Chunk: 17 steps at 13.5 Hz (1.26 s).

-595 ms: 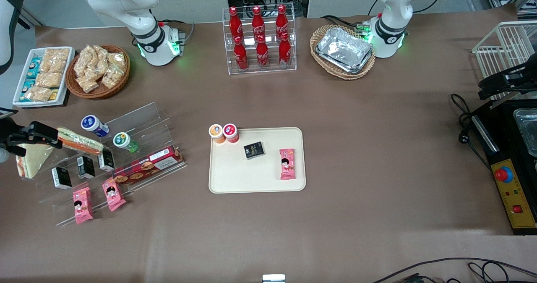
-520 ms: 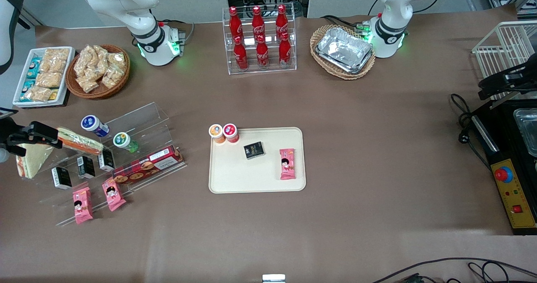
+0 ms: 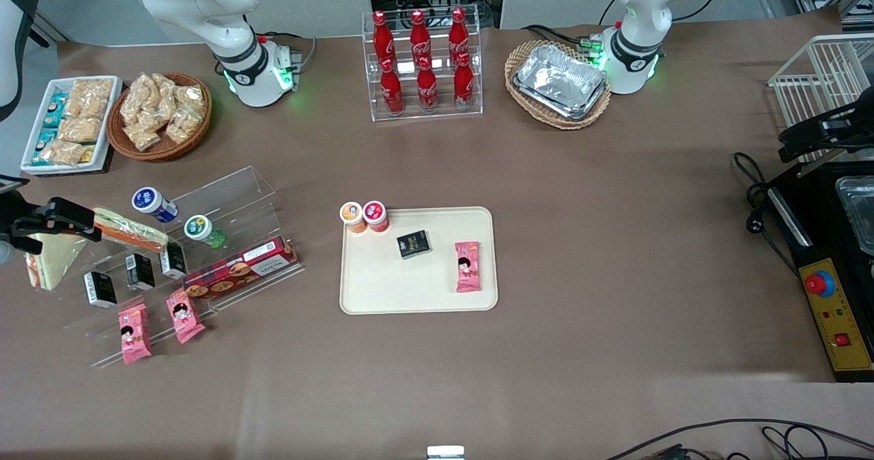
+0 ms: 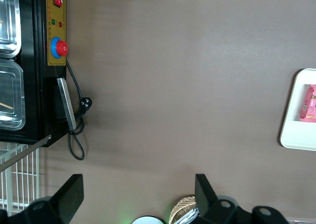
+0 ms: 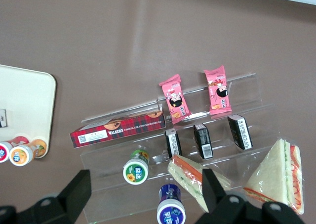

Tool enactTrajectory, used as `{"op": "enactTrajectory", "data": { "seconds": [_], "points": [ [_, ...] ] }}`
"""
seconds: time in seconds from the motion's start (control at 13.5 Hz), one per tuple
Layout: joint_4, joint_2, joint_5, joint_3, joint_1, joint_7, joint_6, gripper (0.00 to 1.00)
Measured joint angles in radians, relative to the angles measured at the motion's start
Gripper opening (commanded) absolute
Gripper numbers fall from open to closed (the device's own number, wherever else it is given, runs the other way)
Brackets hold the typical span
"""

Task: Place sandwich on tray
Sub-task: 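Move the right gripper down toward the wrapped sandwiches on the acrylic rack, then close the right gripper on the wrapped triangle sandwich's edge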

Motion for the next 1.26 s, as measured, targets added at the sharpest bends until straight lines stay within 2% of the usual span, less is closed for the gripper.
{"op": "enactTrajectory", "data": {
  "seconds": [0.67, 1.04, 1.26],
  "points": [
    [0.0, 0.0, -0.001, -0.022, -0.012, 0.0, -0.001, 1.0],
    [-0.001, 0.0, -0.002, -0.035, -0.135, -0.006, -0.003, 1.0],
    [-0.002, 0.003, -0.037, -0.038, -0.169, -0.002, -0.005, 1.0]
  ]
}}
